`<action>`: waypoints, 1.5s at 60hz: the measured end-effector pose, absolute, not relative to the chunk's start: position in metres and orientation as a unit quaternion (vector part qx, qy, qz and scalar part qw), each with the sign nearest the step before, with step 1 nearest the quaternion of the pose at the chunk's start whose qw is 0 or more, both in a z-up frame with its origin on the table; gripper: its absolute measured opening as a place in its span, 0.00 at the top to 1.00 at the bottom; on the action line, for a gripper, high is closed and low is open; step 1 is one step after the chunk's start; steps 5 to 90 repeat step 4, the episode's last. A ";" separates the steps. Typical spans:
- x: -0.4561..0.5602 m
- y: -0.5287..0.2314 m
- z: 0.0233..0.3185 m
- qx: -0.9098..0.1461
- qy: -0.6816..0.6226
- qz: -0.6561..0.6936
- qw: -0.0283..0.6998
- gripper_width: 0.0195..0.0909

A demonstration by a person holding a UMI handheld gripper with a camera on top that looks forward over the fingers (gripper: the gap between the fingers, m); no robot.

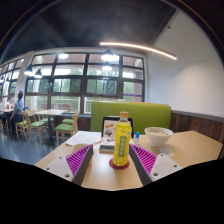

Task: Pour water

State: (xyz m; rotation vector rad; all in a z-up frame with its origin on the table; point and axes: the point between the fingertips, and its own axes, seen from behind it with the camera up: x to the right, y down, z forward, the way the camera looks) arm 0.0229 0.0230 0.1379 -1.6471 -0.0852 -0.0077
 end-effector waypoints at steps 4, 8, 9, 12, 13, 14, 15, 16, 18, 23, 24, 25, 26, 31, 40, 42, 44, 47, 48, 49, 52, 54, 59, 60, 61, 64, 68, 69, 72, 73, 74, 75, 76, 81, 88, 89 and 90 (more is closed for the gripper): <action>0.015 -0.010 0.132 -0.743 -0.036 0.000 0.668 0.12; 0.015 -0.010 0.132 -0.743 -0.036 0.000 0.668 0.12; 0.015 -0.010 0.132 -0.743 -0.036 0.000 0.668 0.12; 0.015 -0.010 0.132 -0.743 -0.036 0.000 0.668 0.12; 0.015 -0.010 0.132 -0.743 -0.036 0.000 0.668 0.12; 0.015 -0.010 0.132 -0.743 -0.036 0.000 0.668 0.12; 0.015 -0.010 0.132 -0.743 -0.036 0.000 0.668 0.12; 0.015 -0.010 0.132 -0.743 -0.036 0.000 0.668 0.12; 0.015 -0.010 0.132 -0.743 -0.036 0.000 0.668 0.12; 0.015 -0.010 0.132 -0.743 -0.036 0.000 0.668 0.12; 0.015 -0.010 0.132 -0.743 -0.036 0.000 0.668 0.12; 0.015 -0.010 0.132 -0.743 -0.036 0.000 0.668 0.12; 0.015 -0.010 0.132 -0.743 -0.036 0.000 0.668 0.12; 0.015 -0.010 0.132 -0.743 -0.036 0.000 0.668 0.12; 0.015 -0.010 0.132 -0.743 -0.036 0.000 0.668 0.12; 0.015 -0.010 0.132 -0.743 -0.036 0.000 0.668 0.12; 0.015 -0.010 0.132 -0.743 -0.036 0.000 0.668 0.12; 0.015 -0.010 0.132 -0.743 -0.036 0.000 0.668 0.12; 0.015 -0.010 0.132 -0.743 -0.036 0.000 0.668 0.12; 0.015 -0.010 0.132 -0.743 -0.036 0.000 0.668 0.12; 0.015 -0.010 0.132 -0.743 -0.036 0.000 0.668 0.12; 0.015 -0.010 0.132 -0.743 -0.036 0.000 0.668 0.12; 0.015 -0.010 0.132 -0.743 -0.036 0.000 0.668 0.12; 0.015 -0.010 0.132 -0.743 -0.036 0.000 0.668 0.12; 0.015 -0.010 0.132 -0.743 -0.036 0.000 0.668 0.12; 0.015 -0.010 0.132 -0.743 -0.036 0.000 0.668 0.12; 0.015 -0.010 0.132 -0.743 -0.036 0.000 0.668 0.12; 0.015 -0.010 0.132 -0.743 -0.036 0.000 0.668 0.12; 0.015 -0.010 0.132 -0.743 -0.036 0.000 0.668 0.12; 0.015 -0.010 0.132 -0.743 -0.036 0.000 0.668 0.12; 0.015 -0.010 0.132 -0.743 -0.036 0.000 0.668 0.12; 0.015 -0.010 0.132 -0.743 -0.036 0.000 0.668 0.12; 0.015 -0.010 0.132 -0.743 -0.036 0.000 0.668 0.12; 0.015 -0.010 0.132 -0.743 -0.036 0.000 0.668 0.12; 0.015 -0.010 0.132 -0.743 -0.036 0.000 0.668 0.12; 0.015 -0.010 0.132 -0.743 -0.036 0.000 0.668 0.12; 0.015 -0.010 0.132 -0.743 -0.036 0.000 0.668 0.12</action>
